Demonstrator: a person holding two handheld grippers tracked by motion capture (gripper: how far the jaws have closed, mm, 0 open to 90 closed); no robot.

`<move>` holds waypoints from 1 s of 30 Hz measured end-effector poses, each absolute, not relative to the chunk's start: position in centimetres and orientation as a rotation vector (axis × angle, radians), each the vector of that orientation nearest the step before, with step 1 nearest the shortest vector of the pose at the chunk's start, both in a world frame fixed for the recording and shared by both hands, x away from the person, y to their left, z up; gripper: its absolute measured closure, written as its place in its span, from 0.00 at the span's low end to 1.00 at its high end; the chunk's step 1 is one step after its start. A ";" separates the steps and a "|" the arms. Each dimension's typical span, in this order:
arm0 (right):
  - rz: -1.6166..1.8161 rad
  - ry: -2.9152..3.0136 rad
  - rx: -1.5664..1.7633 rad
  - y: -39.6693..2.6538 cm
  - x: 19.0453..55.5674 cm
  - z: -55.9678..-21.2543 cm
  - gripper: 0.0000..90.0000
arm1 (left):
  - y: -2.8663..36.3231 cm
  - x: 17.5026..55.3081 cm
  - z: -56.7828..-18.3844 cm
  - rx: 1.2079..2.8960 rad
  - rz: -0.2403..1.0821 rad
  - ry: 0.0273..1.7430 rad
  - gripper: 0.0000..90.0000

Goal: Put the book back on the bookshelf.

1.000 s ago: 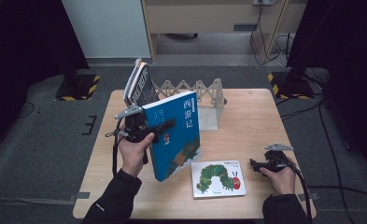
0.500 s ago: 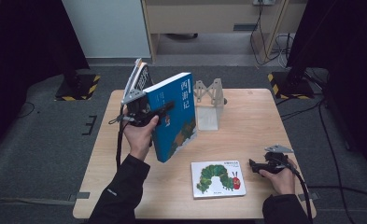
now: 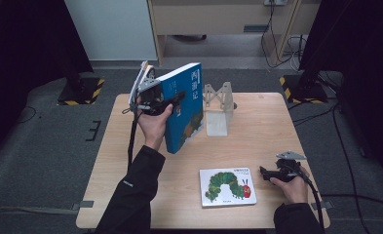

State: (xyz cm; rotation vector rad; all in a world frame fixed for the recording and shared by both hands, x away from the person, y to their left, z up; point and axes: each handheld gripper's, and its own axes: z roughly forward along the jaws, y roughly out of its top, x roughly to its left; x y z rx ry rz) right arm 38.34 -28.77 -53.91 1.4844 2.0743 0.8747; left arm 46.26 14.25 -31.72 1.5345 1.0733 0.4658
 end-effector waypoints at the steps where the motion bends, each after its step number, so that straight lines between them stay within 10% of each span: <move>1: 0.876 2.072 1.487 -28.7 38.3 -53.9 0.05 | 14.2 46.5 -31.7 1.532 0.469 1.078 0.67; 30: 0.877 2.073 1.485 -28.8 38.4 -53.9 0.05 | 11.8 53.1 -34.5 1.473 0.581 1.198 0.67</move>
